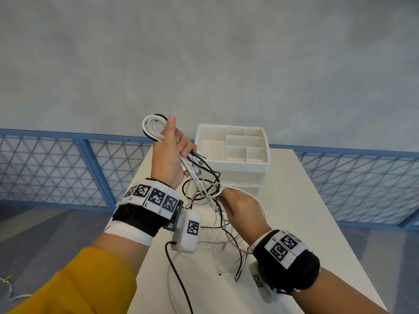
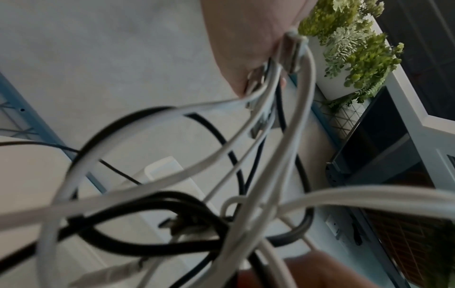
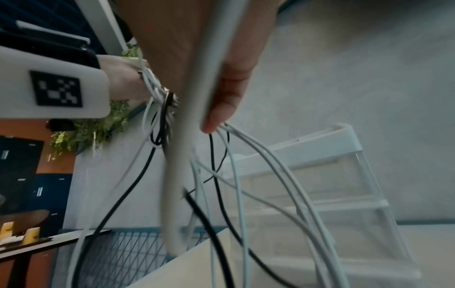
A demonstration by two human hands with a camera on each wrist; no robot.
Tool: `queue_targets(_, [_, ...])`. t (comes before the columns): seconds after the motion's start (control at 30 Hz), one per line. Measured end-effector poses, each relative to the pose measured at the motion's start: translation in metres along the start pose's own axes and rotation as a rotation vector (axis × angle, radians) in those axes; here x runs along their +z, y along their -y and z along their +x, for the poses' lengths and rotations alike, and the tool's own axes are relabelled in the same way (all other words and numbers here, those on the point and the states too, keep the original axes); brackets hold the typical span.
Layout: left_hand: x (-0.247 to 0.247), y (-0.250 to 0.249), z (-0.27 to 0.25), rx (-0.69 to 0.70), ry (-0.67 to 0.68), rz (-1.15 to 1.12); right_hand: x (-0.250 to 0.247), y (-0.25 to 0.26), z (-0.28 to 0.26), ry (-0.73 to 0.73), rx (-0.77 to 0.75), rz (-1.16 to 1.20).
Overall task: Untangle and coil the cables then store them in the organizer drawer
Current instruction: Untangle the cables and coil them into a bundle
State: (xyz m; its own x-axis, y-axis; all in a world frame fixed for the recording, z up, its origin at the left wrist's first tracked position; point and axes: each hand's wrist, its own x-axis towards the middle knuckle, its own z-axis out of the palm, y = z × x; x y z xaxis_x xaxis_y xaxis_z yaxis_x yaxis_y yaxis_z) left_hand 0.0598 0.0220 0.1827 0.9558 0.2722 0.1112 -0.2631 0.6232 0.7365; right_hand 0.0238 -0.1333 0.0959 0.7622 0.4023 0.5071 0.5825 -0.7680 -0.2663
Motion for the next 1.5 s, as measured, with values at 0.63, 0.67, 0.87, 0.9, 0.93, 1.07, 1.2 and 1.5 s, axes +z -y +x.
queue_targets(0.63, [-0.005, -0.001, 0.007, 0.042, -0.024, 0.007, -0.044, -0.020, -0.005, 0.639, 0.174, 0.144])
queue_targets(0.67, [-0.005, -0.001, 0.008, 0.032, -0.003, 0.006, -0.057, -0.015, 0.000, 0.593, 0.149, 0.294])
queue_targets(0.87, [0.001, -0.005, 0.003, -0.023, 0.187, 0.112, -0.079, -0.028, 0.030, 0.097, 0.263, 0.675])
queue_targets(0.9, [0.003, -0.004, 0.001, -0.021, 0.211, 0.131, -0.071, -0.027, 0.035, 0.157, 0.202, 0.563])
queue_targets(0.93, [0.006, -0.004, 0.000, -0.019, 0.233, 0.145, -0.061, -0.027, 0.038, 0.275, 0.117, 0.446])
queue_targets(1.07, [0.007, -0.005, -0.001, -0.005, 0.267, 0.183, -0.031, -0.014, 0.042, 0.526, 0.016, 0.345])
queue_targets(1.2, [-0.006, -0.012, 0.007, 0.101, 0.194, 0.233, -0.031, -0.024, 0.043, 0.413, 0.090, 0.340])
queue_targets(1.5, [-0.017, -0.017, 0.019, 0.150, 0.063, 0.154, -0.044, -0.037, 0.008, -0.103, 0.379, 0.649])
